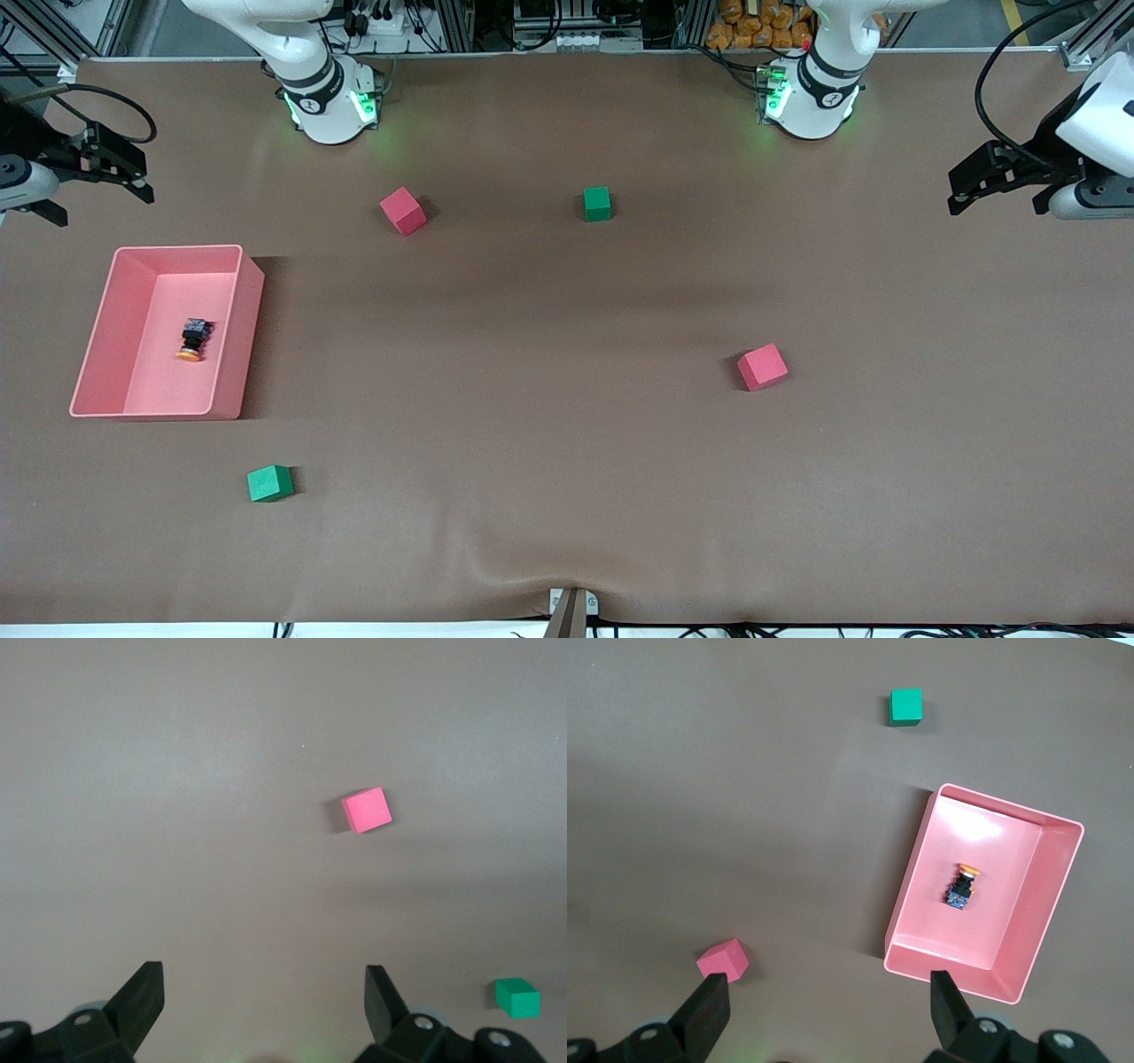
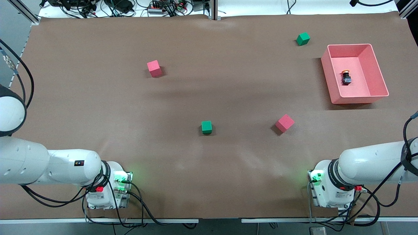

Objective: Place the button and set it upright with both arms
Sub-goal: 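Move the right gripper toward the pink tray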

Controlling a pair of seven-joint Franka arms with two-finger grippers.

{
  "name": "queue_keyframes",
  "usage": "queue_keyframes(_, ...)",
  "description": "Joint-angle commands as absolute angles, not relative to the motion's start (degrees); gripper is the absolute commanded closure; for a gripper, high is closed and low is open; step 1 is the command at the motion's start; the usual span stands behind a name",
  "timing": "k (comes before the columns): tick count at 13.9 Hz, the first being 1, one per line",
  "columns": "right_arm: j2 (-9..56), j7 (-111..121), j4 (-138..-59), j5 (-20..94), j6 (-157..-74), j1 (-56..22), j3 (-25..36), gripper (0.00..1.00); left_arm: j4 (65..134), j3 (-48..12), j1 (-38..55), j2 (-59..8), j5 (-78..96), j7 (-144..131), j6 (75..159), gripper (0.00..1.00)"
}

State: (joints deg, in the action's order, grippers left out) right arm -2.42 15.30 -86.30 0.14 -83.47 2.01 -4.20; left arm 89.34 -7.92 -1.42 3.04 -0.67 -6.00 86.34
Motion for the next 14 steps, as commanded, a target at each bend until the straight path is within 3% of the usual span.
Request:
queue_keyframes(1, -3.16, 14.24, -86.75, 0.79, -82.88, 1.93, -4.04, 0.00, 88.51, -8.17, -1.67, 3.51, 0.09, -5.63, 84.99, 0.00)
queue_keyframes(9, -2.11, 14.06, -86.40, 0.44, -83.05, 2.37, -3.87, 0.00, 87.19, -7.91, -1.76, 2.99, 0.97, -5.80, 84.29, 0.00)
queue_keyframes(14, 5.43, 14.68, -84.90, -1.40, -84.63, 4.30, -3.87, 0.00, 87.36, -7.82, -1.67, 2.99, 0.79, -5.80, 84.29, 0.00)
